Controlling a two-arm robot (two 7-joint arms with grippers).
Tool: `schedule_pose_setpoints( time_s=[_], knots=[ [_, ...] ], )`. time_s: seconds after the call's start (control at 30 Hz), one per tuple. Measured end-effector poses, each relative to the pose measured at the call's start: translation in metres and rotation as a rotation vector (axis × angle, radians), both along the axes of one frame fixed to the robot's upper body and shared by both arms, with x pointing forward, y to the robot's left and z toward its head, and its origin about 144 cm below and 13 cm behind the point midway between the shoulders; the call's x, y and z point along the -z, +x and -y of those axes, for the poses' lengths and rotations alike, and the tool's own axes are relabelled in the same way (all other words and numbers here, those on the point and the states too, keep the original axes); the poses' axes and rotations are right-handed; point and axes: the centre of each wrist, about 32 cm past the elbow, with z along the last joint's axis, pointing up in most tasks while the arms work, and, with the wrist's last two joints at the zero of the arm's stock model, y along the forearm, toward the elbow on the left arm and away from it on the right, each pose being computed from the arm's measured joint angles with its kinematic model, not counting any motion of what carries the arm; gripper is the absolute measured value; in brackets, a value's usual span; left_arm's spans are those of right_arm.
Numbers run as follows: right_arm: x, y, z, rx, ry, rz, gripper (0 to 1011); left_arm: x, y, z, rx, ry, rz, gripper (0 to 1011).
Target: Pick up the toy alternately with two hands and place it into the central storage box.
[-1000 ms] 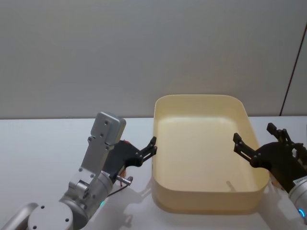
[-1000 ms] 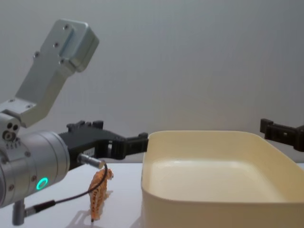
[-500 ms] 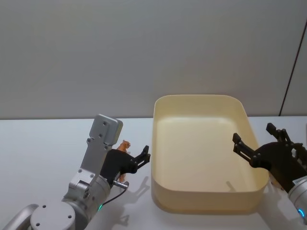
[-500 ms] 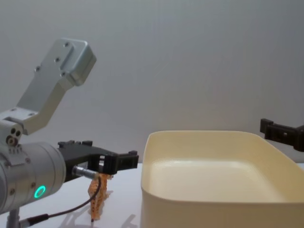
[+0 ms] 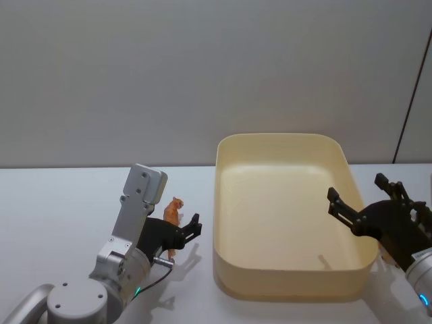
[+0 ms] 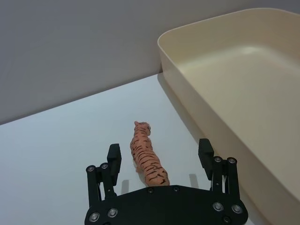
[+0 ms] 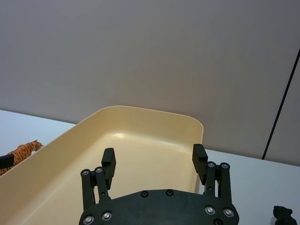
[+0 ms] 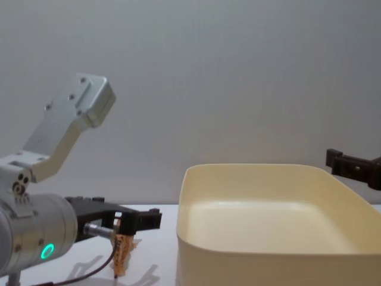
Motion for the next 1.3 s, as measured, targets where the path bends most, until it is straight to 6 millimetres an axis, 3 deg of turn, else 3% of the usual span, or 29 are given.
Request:
schedule_pose_setpoints(
  time_s=[0.63,0.93,1.3],
  knots=[
    [0.000,0.000,0.000,0.000,0.000,0.000,1001,0.019,0.021,-0.005,-0.069,-0.025,-0.079,979],
    [0.000,0.000,0.000,0.000,0.000,0.000,1001,0.023,0.026,-0.006,-0.079,-0.035,-0.092,756],
    [0.000,0.000,0.000,0.000,0.000,0.000,1001,0.023,0.026,-0.005,-0.078,-0.034,-0.091,393]
  ],
)
